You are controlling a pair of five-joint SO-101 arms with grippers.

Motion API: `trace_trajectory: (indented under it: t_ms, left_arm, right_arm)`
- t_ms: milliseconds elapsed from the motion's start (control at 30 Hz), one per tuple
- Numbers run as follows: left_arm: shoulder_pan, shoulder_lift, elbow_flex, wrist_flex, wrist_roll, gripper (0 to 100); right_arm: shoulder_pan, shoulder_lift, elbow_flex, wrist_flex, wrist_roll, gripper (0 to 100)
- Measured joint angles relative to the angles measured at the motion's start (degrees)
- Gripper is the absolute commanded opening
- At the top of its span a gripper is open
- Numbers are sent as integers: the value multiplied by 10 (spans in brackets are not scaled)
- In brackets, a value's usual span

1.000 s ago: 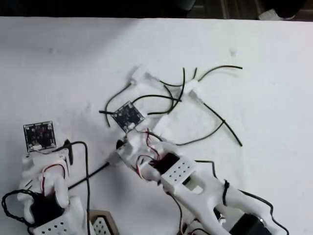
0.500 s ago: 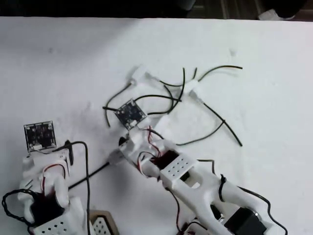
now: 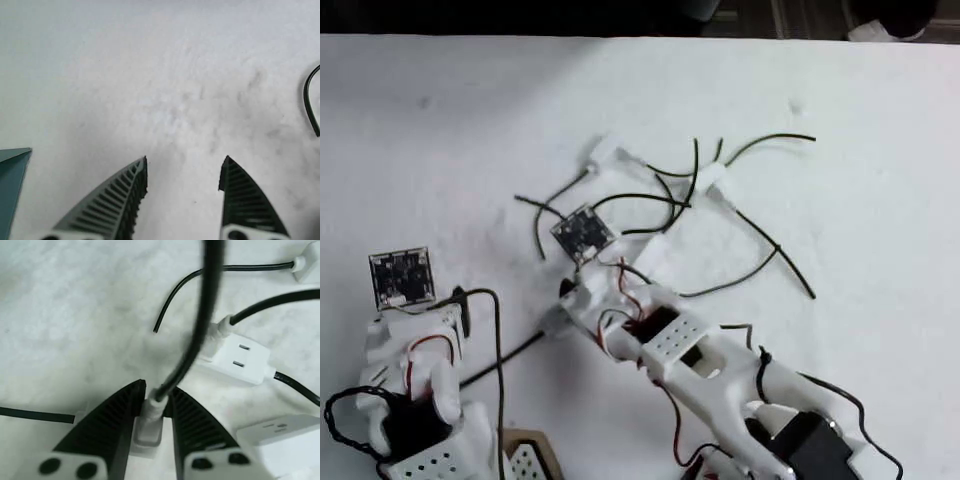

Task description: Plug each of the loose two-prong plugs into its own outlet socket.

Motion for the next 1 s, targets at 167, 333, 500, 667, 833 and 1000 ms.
trace_trajectory:
  t_ms: [167,333,500,667,833,1000]
  left_arm:
    - [0,0,0,0,0,237]
    - [0,0,0,0,0,237]
    - [0,0,0,0,0,237]
    - [0,0,0,0,0,237]
    - [0,0,0,0,0,237]
    - [0,0,0,0,0,237]
  right_arm:
    - [-1,-14,12,6,0,17]
    - [-2,-70,57,10,0,17]
    - [-2,-107,98,10,1,17]
    - [-11,-100,103,10,1,17]
    - [-24,-64,82,10,6,17]
    - [-25,-41,61,23,43,17]
